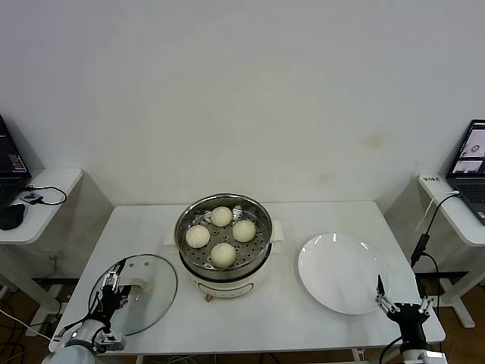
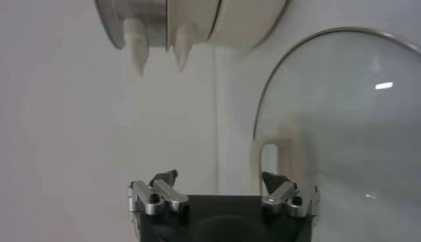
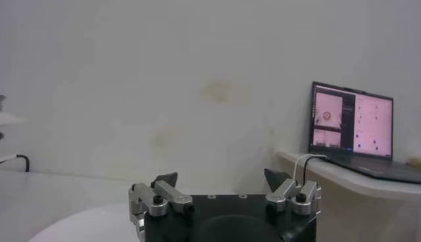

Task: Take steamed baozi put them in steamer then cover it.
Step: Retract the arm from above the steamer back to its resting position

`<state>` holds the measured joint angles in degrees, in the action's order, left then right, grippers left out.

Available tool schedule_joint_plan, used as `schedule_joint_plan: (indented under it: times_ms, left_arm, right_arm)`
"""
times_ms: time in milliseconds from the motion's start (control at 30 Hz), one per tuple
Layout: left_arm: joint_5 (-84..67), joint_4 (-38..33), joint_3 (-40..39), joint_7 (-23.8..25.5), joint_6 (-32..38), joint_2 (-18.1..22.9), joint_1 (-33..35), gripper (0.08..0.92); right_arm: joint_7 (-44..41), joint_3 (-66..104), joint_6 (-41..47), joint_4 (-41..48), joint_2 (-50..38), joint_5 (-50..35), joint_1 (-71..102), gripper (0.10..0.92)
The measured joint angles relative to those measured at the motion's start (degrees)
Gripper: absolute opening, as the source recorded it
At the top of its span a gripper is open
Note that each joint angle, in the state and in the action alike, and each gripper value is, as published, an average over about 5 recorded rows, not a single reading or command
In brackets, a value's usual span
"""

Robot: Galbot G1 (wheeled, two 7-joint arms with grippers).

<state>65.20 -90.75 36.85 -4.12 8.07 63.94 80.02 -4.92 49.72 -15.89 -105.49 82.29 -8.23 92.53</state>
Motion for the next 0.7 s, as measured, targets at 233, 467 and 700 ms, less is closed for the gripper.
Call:
schedule_joint_plan:
  times_ms: [233, 467, 700]
  left_arm:
    - [0.1, 2.2, -0.4, -0.4, 0.1, 0.6, -1.6, 0.675]
    - [-0.1, 4.0, -0.4, -1.3, 0.4, 0.7, -2.8, 0.476]
    - [-0.6, 5.5, -0.4, -2.7, 1.4, 1.0, -3.8, 0.268]
  right_arm:
    - [-0.1, -0.2, -0.1, 0.3, 0.1, 0.2, 0.0, 0.823]
    - [-0.1, -0.4, -0.1, 0.3, 0.2, 0.2, 0.0, 0.823]
    - [-0.2, -0.7, -0.3, 0.2, 0.4, 0.4, 0.1, 0.823]
